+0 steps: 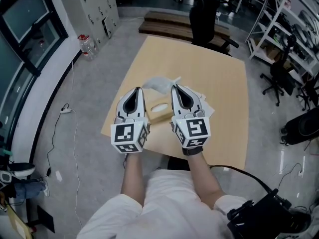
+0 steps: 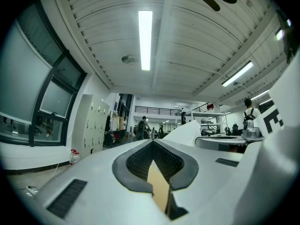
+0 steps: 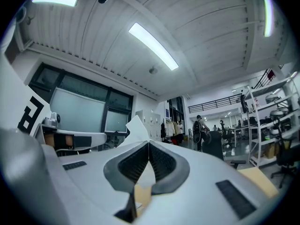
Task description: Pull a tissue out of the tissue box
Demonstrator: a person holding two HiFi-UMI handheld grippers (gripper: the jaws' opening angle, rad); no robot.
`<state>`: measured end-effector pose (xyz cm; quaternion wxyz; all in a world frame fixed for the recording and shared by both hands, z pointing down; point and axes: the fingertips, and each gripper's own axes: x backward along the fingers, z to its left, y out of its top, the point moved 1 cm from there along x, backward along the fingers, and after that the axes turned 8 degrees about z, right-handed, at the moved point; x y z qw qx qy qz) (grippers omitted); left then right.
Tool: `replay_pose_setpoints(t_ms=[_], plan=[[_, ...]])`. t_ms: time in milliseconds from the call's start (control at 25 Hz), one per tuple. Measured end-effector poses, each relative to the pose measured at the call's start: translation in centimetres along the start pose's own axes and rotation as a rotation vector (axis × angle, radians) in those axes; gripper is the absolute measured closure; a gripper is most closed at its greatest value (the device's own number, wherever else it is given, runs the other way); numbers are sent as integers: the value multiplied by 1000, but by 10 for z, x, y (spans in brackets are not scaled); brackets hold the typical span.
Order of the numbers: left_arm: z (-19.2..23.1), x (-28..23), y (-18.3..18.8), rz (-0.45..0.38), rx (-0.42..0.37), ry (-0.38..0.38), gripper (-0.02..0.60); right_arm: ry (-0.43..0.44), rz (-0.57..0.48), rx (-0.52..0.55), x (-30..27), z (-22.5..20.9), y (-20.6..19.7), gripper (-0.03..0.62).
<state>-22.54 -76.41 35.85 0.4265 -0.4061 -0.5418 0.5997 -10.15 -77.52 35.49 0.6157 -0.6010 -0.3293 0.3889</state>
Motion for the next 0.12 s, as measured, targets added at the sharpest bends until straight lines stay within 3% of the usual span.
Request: replay_pose_setpoints(t_ms=[120], plan=[[6, -2, 0, -1, 7, 8, 580, -5, 10, 14, -5, -1, -2, 588]])
